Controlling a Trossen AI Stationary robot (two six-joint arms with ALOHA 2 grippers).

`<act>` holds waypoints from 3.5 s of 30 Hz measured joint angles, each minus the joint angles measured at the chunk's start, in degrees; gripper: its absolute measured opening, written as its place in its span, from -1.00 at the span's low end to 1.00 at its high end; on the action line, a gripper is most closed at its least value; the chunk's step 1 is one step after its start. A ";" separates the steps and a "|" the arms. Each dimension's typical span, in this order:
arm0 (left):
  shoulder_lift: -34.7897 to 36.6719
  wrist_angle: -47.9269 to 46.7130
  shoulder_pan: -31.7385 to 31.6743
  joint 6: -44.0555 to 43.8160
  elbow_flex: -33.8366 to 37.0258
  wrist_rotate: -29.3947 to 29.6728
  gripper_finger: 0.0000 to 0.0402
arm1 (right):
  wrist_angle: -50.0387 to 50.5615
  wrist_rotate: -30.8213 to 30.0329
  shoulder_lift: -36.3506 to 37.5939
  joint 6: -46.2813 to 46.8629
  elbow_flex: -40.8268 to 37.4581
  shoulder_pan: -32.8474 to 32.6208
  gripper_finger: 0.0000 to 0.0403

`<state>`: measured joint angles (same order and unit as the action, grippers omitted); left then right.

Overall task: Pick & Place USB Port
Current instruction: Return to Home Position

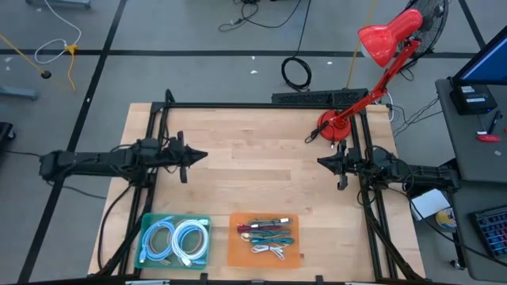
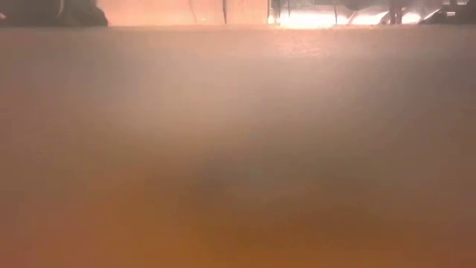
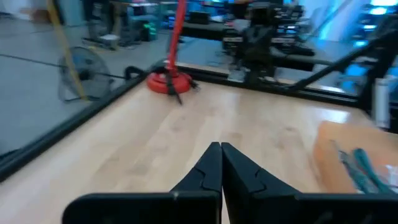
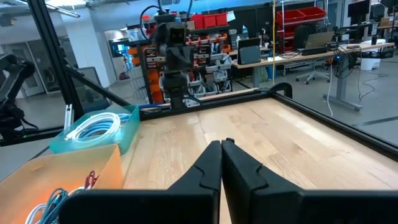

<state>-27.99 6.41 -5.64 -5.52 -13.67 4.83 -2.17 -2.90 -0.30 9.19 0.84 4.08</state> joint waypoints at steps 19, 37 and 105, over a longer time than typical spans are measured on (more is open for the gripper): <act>10.75 3.99 -3.55 -1.69 12.23 -2.02 -1.00 | -0.11 0.00 0.00 0.00 -0.01 0.00 -1.00; 24.91 -5.41 -3.50 0.72 12.72 -4.37 -1.00 | -0.11 0.00 0.01 0.00 -0.02 0.00 -1.00; 25.27 -4.69 1.04 -8.64 12.74 -1.83 -0.88 | -0.13 0.00 0.01 0.00 0.00 0.01 -1.00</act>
<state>-2.72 1.72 -4.60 -14.15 -0.93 3.00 -2.31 -2.90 -0.29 9.19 0.84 4.08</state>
